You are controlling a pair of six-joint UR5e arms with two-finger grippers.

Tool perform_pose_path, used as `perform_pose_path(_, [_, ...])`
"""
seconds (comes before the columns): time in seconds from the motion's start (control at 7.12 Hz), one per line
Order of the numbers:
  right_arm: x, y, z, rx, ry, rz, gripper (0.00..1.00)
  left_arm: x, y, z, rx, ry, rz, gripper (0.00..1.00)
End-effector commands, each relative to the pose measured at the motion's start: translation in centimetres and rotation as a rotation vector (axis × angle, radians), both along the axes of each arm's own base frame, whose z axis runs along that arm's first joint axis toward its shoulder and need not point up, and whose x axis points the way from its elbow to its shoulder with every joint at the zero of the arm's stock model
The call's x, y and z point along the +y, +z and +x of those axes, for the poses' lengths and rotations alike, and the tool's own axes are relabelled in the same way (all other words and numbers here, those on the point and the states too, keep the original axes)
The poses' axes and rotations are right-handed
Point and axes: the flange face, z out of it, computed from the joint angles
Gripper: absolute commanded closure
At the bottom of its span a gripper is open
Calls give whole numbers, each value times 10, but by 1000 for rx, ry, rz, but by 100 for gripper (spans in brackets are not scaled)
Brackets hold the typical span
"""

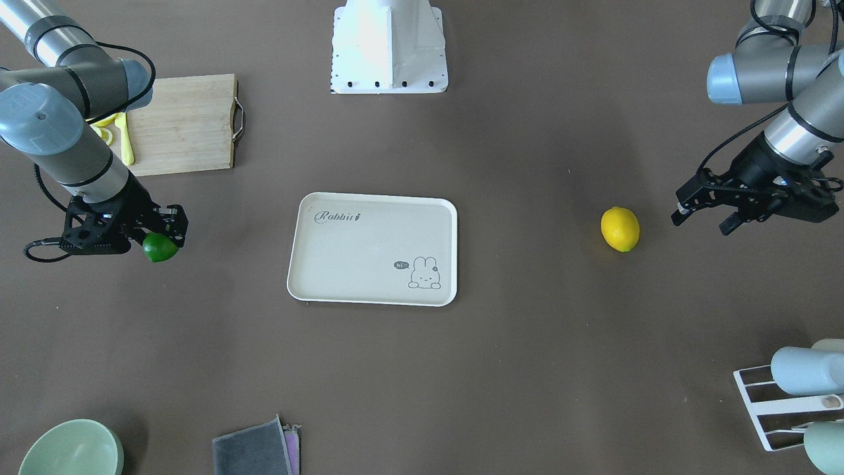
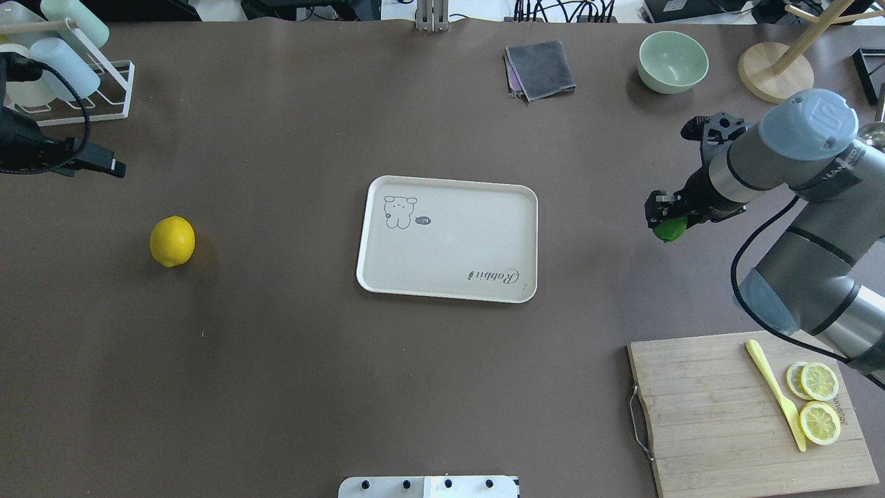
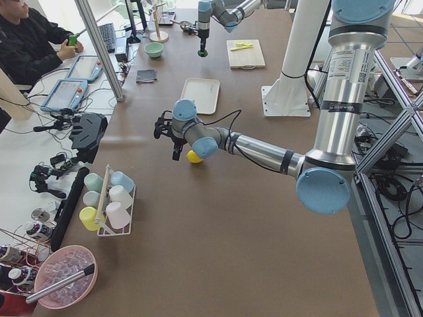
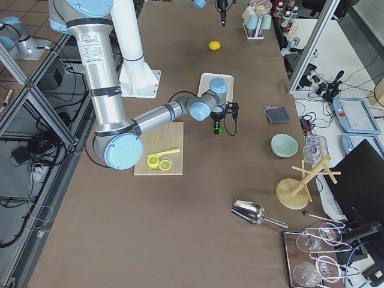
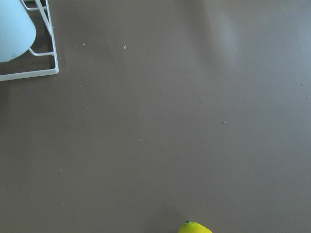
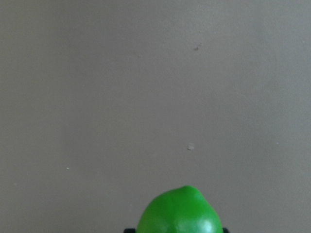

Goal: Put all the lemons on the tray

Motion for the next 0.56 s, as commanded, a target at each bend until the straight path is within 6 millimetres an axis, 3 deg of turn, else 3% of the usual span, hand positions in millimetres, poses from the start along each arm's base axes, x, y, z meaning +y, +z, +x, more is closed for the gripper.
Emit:
perform_pose_path(0.0, [-12,-30,30,-80,11,-3,100,12,0,58,-65,-37,-3,2])
perform_pose_path(0.42, [-27,-84,23,-138,35,38,100,27,7,84,-85,-28,-22,2])
